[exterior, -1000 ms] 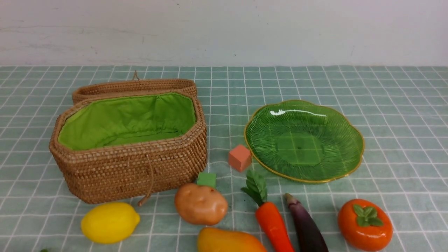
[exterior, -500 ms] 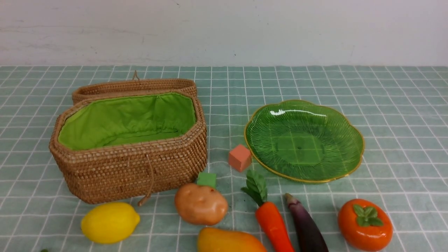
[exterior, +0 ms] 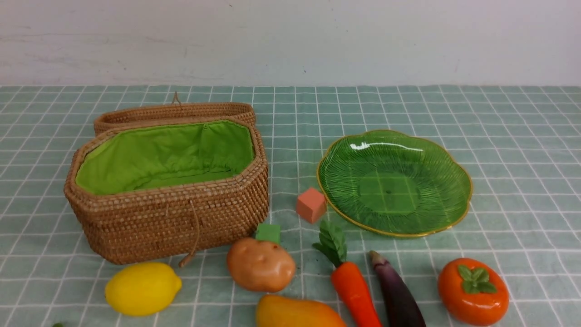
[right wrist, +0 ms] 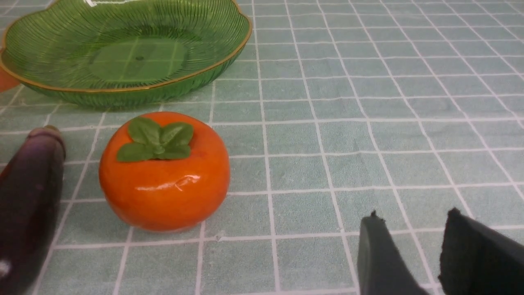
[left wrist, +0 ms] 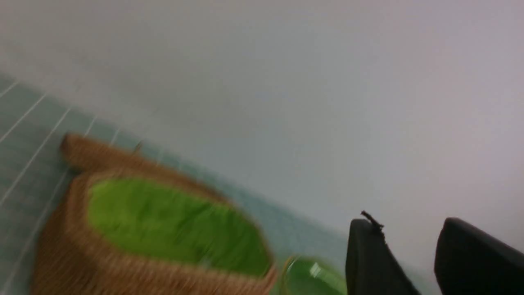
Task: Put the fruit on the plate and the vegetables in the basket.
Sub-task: Take a daikon with your left arm and place it on the basket on the left.
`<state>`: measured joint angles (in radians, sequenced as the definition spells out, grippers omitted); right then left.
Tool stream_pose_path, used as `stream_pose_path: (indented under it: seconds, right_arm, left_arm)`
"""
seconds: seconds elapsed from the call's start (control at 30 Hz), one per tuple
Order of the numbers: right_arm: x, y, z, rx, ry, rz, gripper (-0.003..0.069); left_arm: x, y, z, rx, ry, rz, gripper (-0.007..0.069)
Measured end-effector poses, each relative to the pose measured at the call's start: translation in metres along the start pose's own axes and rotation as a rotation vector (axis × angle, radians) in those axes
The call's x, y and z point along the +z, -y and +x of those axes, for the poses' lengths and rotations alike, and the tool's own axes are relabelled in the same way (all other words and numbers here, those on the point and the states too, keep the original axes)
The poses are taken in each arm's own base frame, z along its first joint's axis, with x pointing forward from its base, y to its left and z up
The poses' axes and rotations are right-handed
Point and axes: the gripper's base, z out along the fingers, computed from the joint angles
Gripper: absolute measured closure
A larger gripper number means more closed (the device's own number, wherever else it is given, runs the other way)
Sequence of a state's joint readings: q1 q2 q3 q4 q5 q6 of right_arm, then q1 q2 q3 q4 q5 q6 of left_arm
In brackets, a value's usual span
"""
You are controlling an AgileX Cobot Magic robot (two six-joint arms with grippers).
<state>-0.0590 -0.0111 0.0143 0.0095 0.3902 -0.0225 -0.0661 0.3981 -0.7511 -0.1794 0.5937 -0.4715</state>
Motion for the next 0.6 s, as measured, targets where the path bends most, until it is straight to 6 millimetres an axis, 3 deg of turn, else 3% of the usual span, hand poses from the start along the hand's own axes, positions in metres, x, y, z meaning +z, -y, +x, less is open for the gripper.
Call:
stream_pose_path:
  seconds: [0.03,0.07,0.1,0.2,0.3,0.43,0.6]
  right_arm:
    - [0.0,0.0,0.0,0.0,0.0,0.0,0.0417]
    - [0.0,0.0,0.0,0.0,0.0,0.0,0.0417]
    - [0.0,0.0,0.0,0.0,0.0,0.0,0.0417]
    - [0.0,0.0,0.0,0.0,0.0,0.0,0.0417]
    - [0.0,0.0,0.0,0.0,0.0,0.0,0.0417]
    - [0.0,0.0,0.0,0.0,0.0,0.0,0.0417]
    - [0.0,0.0,0.0,0.0,0.0,0.0,0.0417]
  left_arm:
    - [0.012,-0.007,0.005,0.038,-0.132,-0.109,0.0386]
    - [0.012,-0.008,0.006,0.044,-0.144,-0.121,0.0386]
    - [0.025,-0.018,0.012,0.08,-0.271,-0.235,0.0386]
    - [0.045,-0.036,0.019,0.163,-0.435,-0.423,0.0386]
    - [0.053,-0.04,0.021,0.151,-0.471,-0.471,0.0386]
    - [0.057,-0.039,0.028,-0.002,-0.498,-0.471,0.0385]
    - [0.06,-0.058,0.06,-0.103,-0.595,-0.528,0.0328]
